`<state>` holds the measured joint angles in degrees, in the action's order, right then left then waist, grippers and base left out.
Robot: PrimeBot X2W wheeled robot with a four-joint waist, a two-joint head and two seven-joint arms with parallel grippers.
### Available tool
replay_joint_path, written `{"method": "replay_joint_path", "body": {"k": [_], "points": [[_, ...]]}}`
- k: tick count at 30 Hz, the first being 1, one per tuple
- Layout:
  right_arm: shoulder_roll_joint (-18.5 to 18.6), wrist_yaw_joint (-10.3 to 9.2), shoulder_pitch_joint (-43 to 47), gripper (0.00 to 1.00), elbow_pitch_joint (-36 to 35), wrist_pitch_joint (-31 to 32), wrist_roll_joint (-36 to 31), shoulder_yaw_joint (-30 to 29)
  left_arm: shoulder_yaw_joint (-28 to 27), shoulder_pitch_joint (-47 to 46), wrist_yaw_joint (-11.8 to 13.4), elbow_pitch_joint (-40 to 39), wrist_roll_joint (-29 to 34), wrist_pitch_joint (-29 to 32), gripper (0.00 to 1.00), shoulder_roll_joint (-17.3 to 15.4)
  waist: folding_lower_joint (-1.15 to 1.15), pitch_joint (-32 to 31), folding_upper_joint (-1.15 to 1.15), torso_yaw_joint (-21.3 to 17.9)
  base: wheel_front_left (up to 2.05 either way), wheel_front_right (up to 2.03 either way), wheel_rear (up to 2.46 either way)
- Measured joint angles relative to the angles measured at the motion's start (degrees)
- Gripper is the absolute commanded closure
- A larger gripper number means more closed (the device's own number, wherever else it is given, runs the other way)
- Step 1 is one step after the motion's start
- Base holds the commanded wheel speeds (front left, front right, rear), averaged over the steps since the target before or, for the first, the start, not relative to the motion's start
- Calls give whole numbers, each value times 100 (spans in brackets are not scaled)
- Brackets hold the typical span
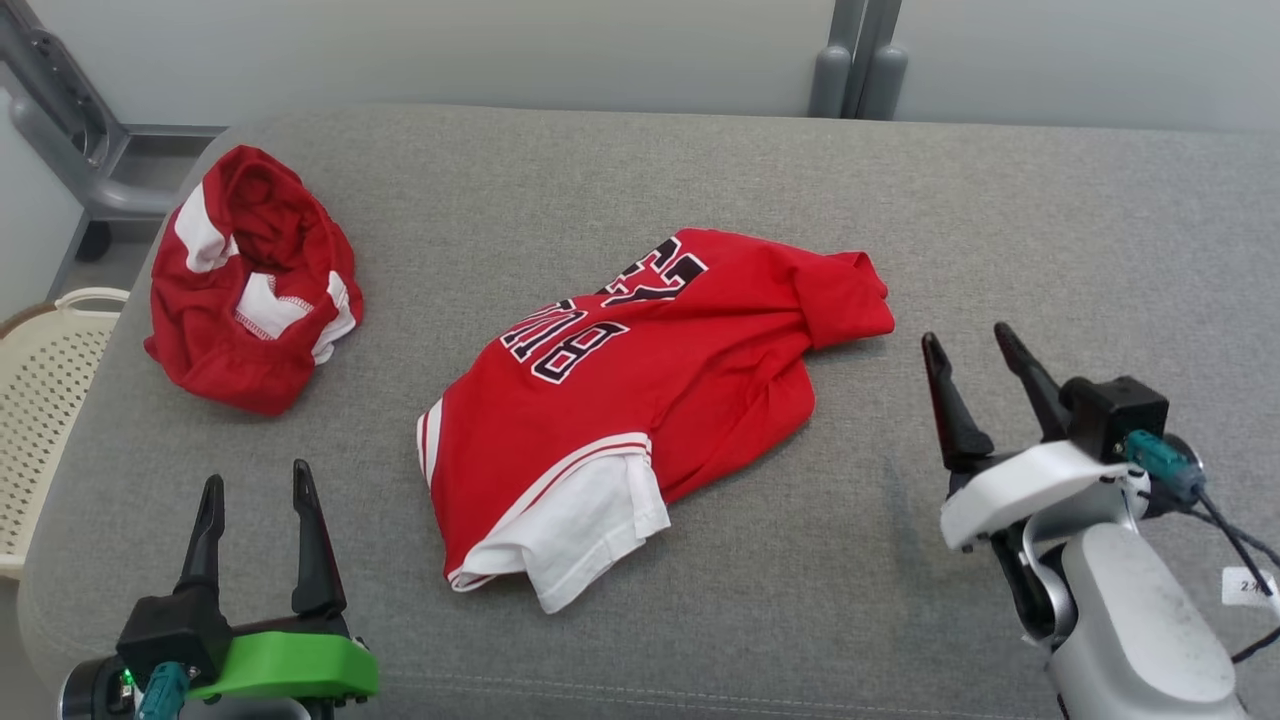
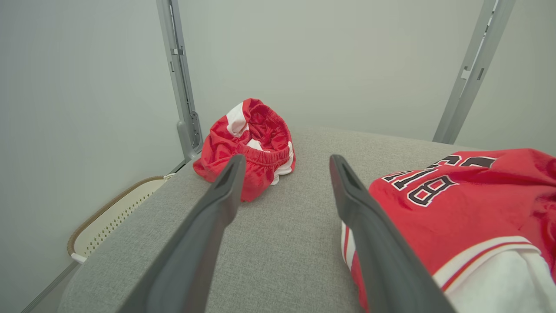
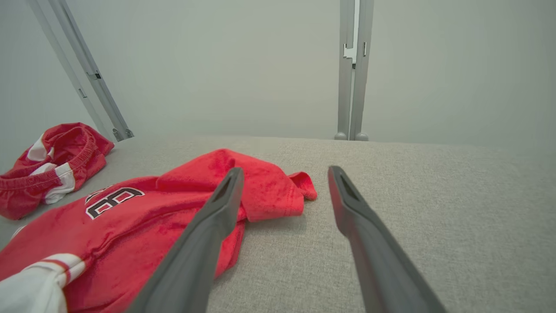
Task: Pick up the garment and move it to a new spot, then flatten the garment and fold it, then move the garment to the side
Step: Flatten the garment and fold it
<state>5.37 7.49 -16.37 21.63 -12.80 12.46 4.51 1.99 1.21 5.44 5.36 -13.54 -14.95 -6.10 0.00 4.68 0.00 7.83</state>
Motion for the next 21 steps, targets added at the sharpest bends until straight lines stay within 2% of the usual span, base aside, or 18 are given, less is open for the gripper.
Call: {"method": "replay_joint_path", "body": {"k": [7, 14, 21], "points": [[343, 1, -876, 0, 779, 163, 76, 30, -4, -169, -154, 14, 65, 0, 0, 133, 0, 148, 0, 197, 0, 0, 0], [463, 1, -1527, 0, 1958, 335, 302, 188, -5, -273, -272, 37, 115, 0, 0, 219, 0, 370, 0, 422, 0, 0, 0], [581, 1, -2037, 0, 3019, 181, 477, 369, 52, -423, -349, 76, 157, 0, 0, 285, 0, 595, 0, 645, 0, 0, 0]]}}
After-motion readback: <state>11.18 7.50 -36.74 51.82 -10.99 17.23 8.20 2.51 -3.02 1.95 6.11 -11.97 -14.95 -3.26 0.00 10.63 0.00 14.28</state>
